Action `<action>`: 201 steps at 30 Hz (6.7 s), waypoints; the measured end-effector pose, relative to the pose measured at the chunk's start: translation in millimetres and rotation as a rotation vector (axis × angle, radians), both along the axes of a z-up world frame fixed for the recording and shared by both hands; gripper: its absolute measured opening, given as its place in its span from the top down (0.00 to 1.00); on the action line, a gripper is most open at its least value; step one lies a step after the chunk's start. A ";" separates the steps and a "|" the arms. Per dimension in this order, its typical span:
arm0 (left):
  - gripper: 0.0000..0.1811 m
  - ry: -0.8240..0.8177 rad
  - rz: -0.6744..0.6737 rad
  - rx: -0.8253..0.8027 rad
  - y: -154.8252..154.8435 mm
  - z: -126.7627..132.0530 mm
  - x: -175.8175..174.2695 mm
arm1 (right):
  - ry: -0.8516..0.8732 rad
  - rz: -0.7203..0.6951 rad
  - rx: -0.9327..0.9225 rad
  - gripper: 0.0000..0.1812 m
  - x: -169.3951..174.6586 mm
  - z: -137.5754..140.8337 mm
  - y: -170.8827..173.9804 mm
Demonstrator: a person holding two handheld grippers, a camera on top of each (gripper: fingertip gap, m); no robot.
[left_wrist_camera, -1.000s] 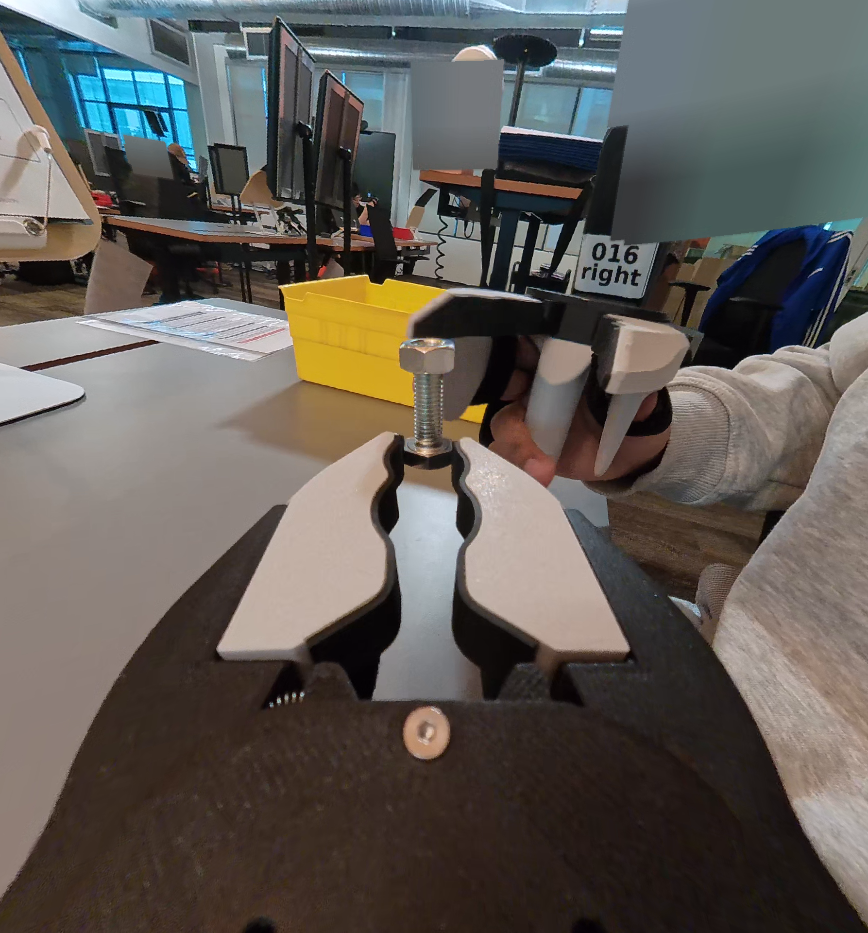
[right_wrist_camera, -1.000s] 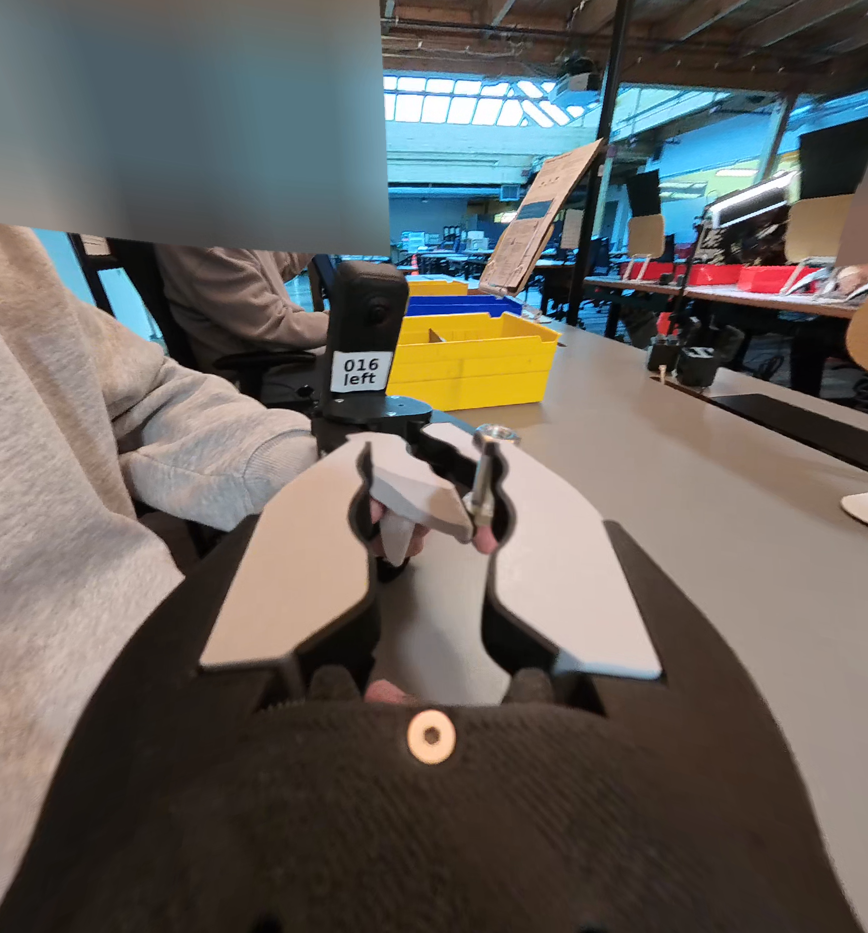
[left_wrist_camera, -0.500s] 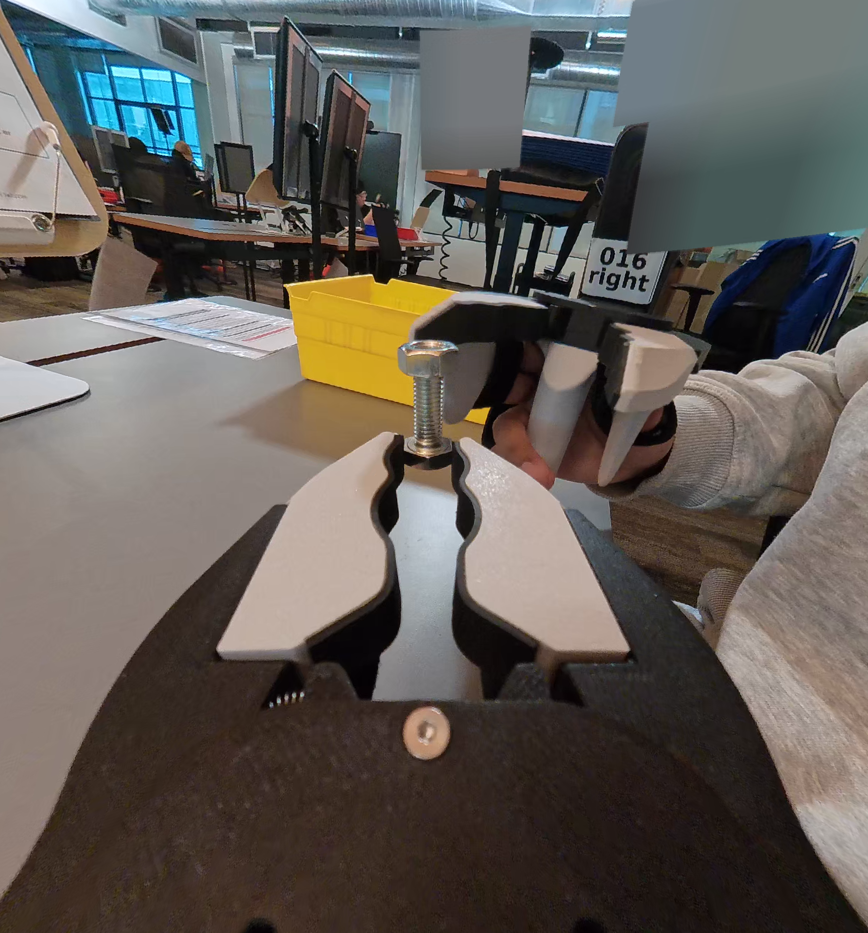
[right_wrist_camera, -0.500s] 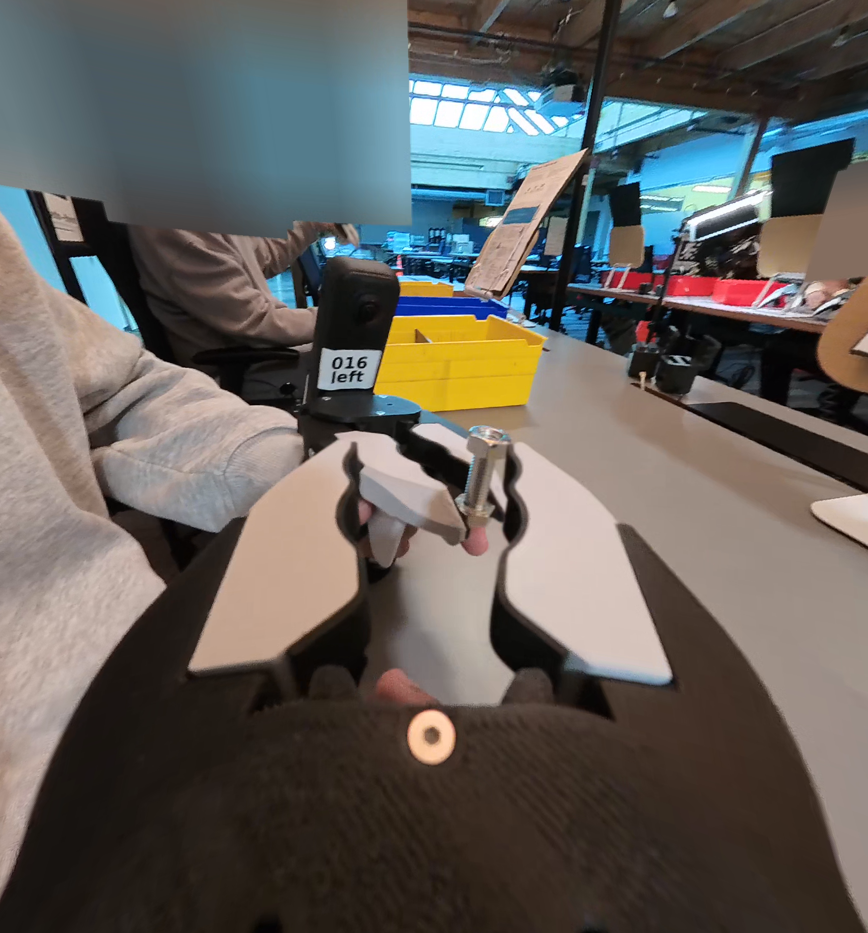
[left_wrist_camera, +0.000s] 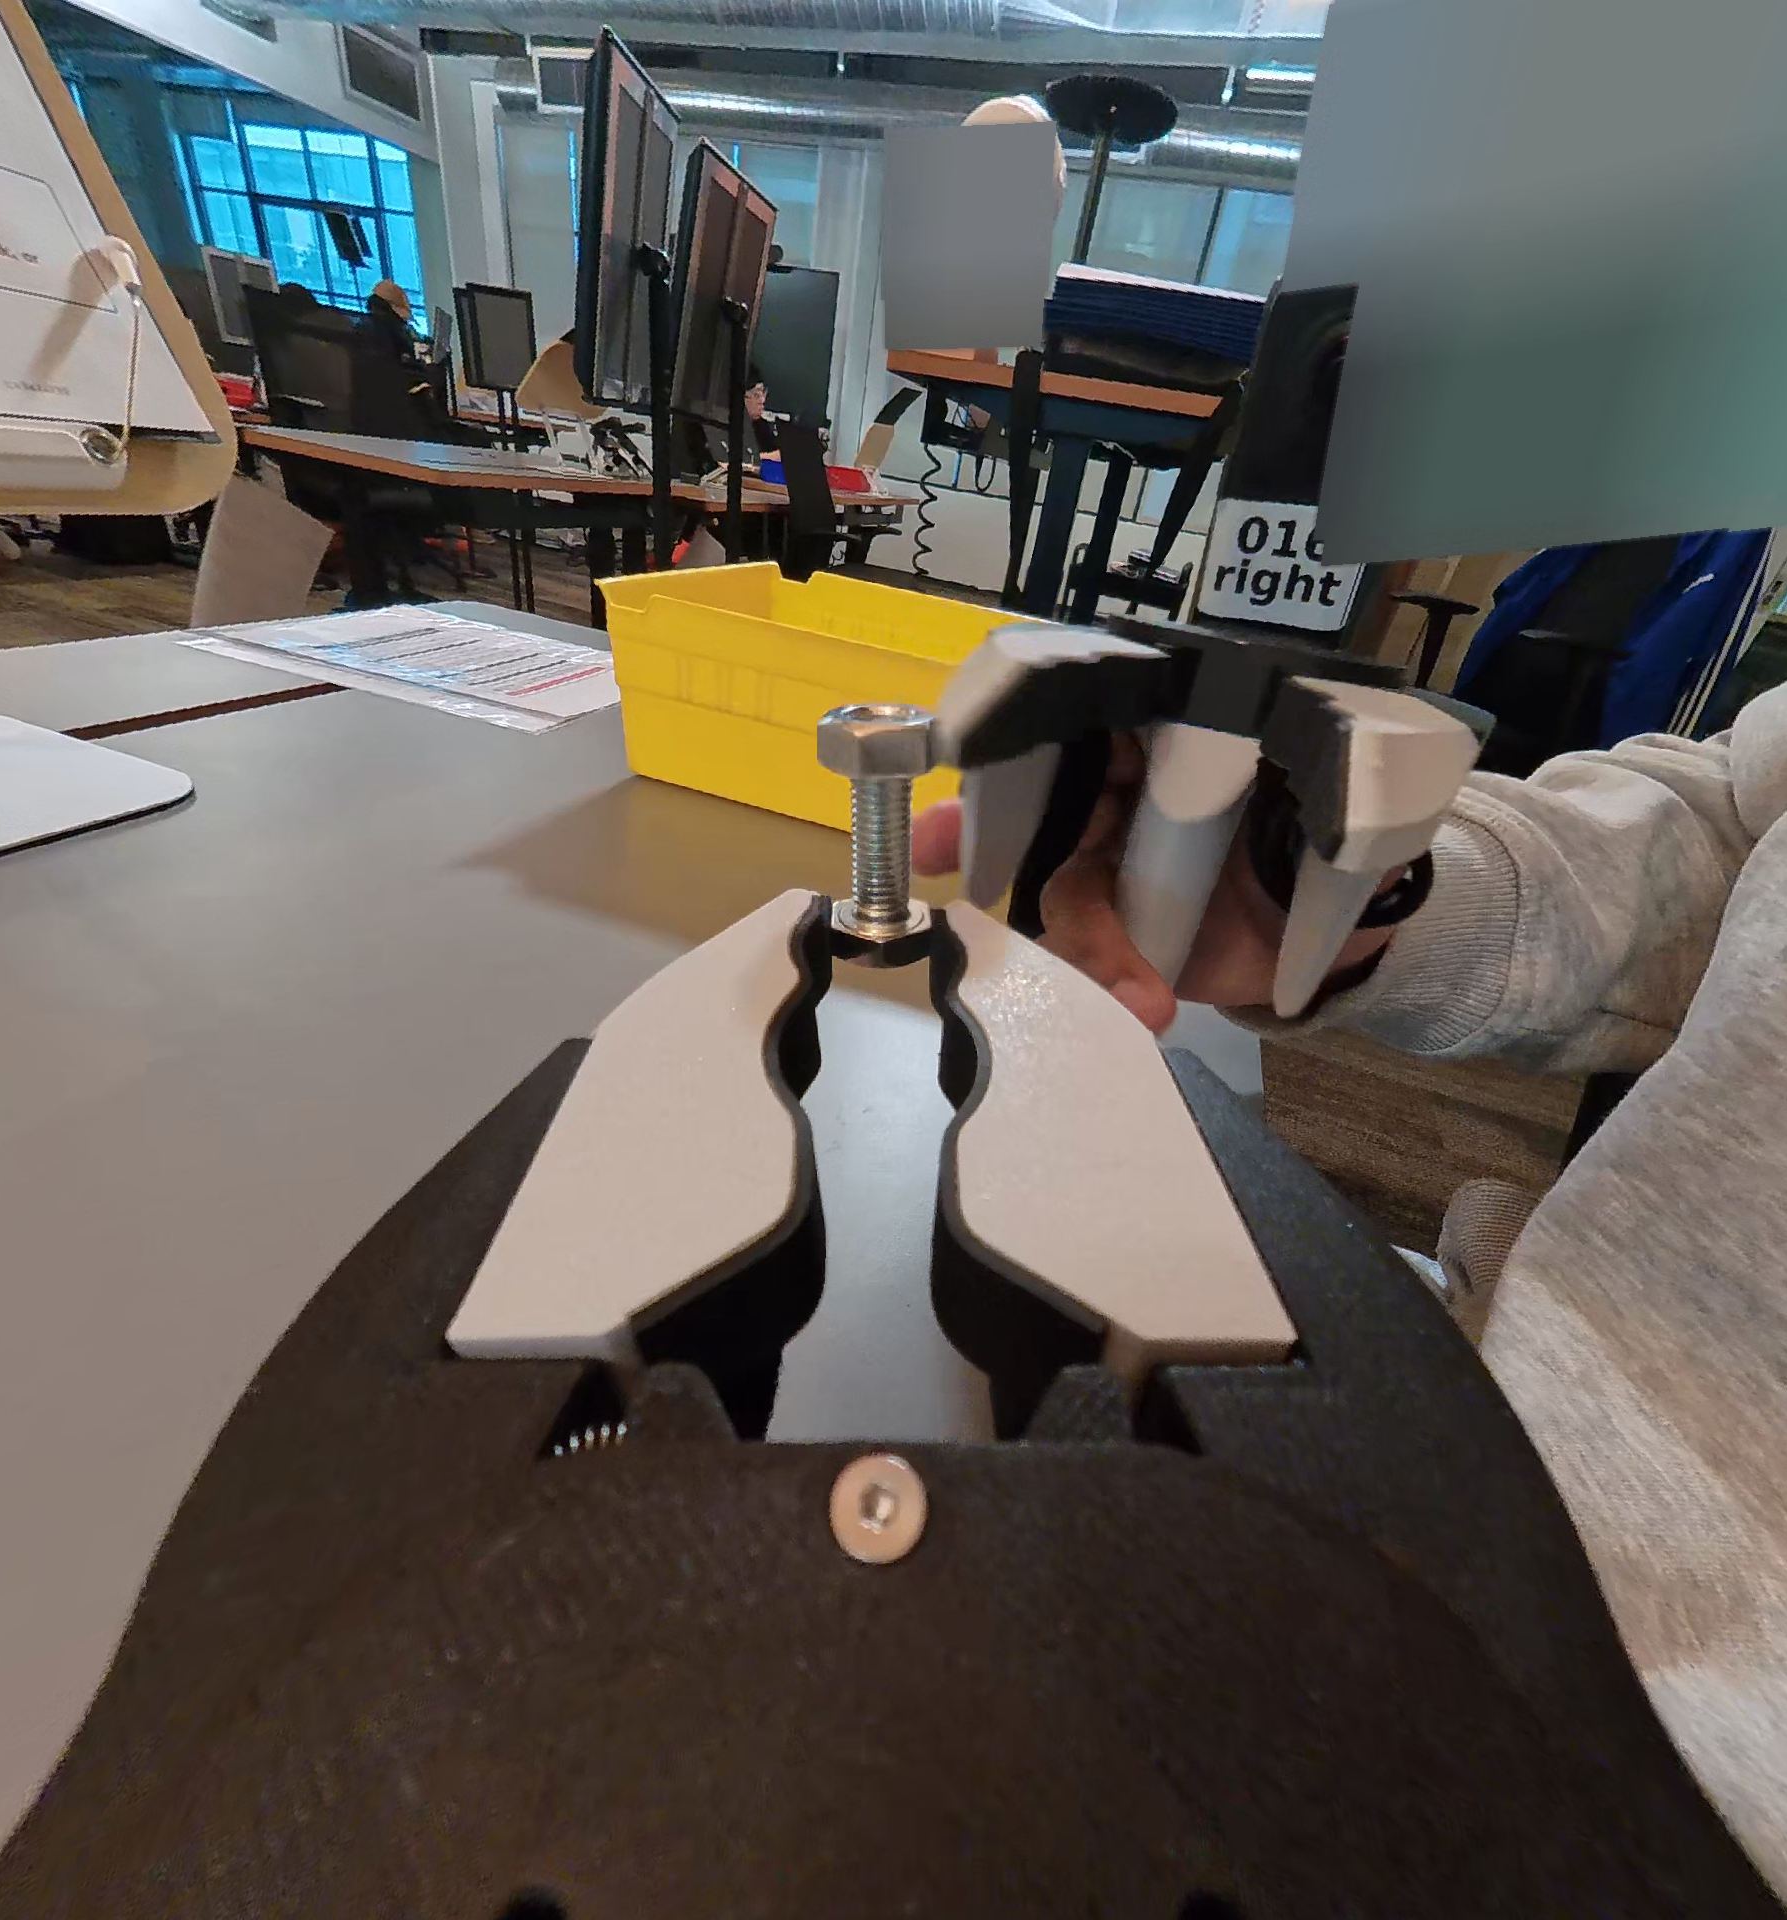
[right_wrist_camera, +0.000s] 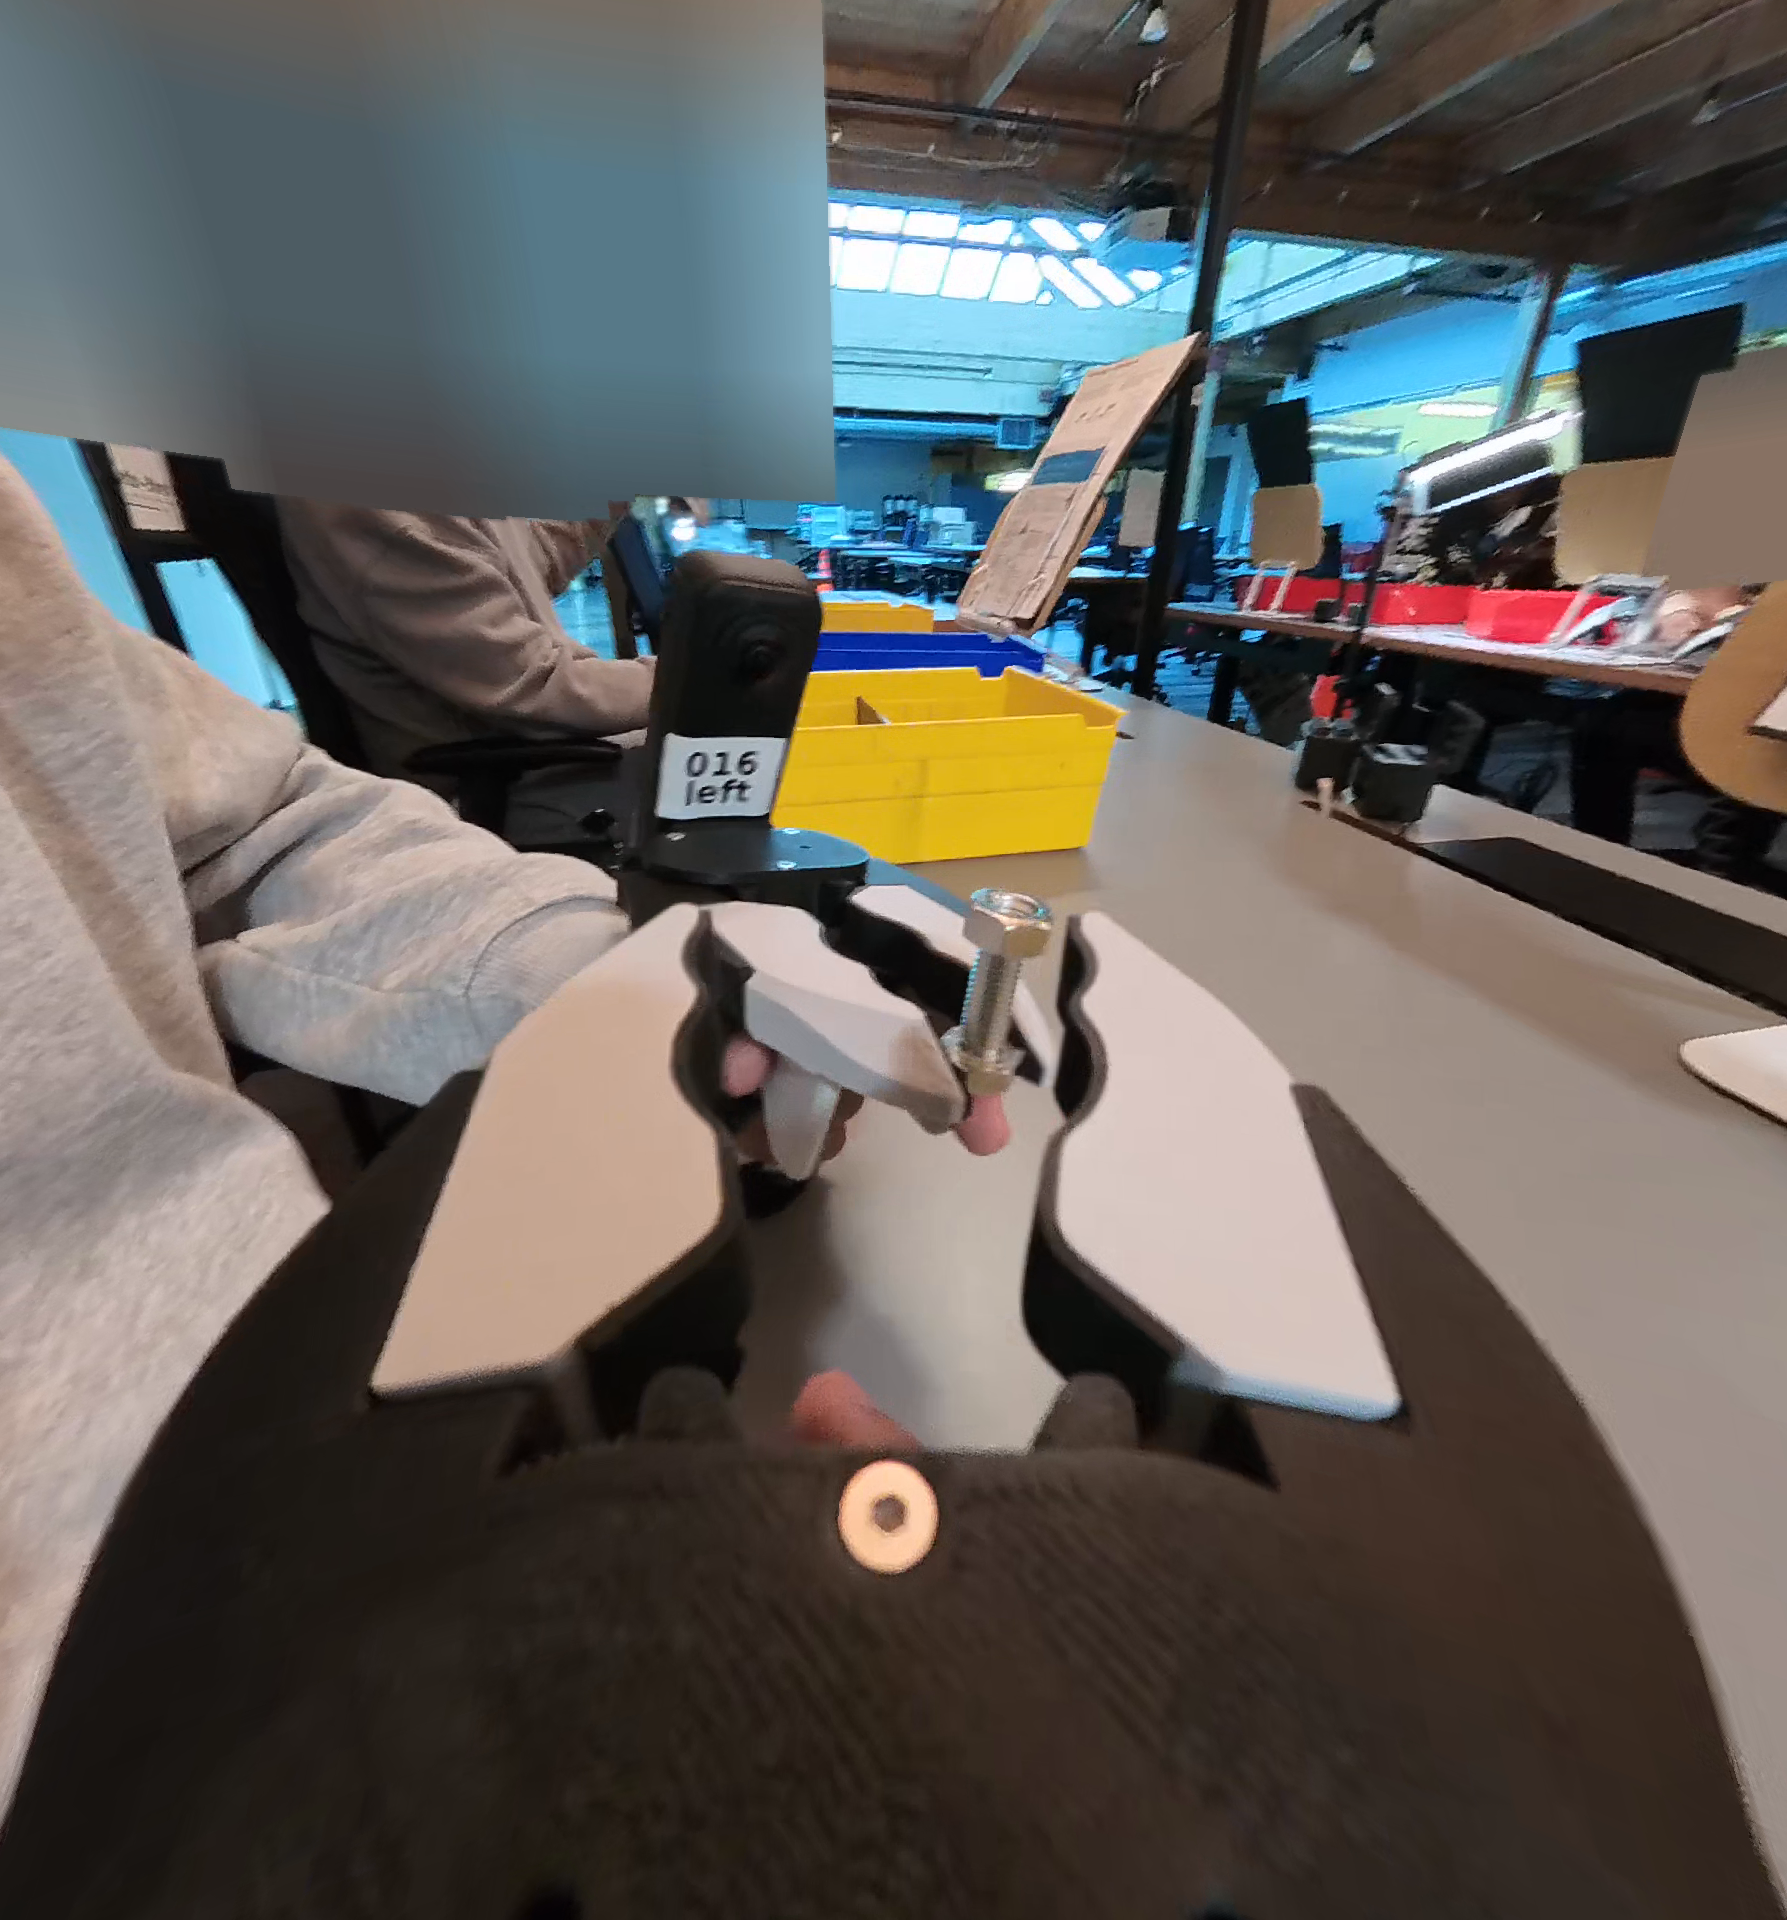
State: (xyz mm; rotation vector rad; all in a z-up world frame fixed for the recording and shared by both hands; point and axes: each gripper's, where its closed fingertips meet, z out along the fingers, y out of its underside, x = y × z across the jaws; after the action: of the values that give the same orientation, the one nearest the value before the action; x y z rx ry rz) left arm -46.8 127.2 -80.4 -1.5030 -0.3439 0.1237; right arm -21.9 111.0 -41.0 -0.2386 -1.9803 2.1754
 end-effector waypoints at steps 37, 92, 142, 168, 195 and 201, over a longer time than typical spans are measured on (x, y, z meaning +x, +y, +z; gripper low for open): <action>0.90 -0.006 0.005 -0.001 -0.4 -0.1 -1.3 | -0.022 -0.053 -0.005 0.65 -9.9 -1.0 3.4; 0.90 -0.006 0.009 -0.003 -0.5 -0.1 -1.8 | -0.041 0.034 0.036 0.97 1.3 -1.2 3.8; 0.90 -0.011 0.007 -0.002 0.1 -0.2 -2.1 | -0.052 -0.024 -0.027 0.63 -6.8 -2.3 -3.1; 0.90 -0.010 0.003 -0.007 0.4 -0.7 -1.0 | -0.021 -0.051 -0.016 0.66 -8.4 -0.2 -1.6; 0.90 0.073 -0.034 -0.113 11.7 -8.0 13.5 | -0.074 -0.067 0.063 0.77 -12.3 -13.7 -2.3; 0.90 0.077 -0.034 -0.109 11.5 -7.4 14.0 | -0.081 -0.060 0.092 0.90 -12.6 -18.0 -0.1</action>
State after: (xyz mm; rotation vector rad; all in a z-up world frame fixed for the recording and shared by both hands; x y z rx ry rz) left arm -32.8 138.7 -87.8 -1.6063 -0.2526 0.1747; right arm -34.5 110.9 -59.0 -0.3729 -2.0816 2.0635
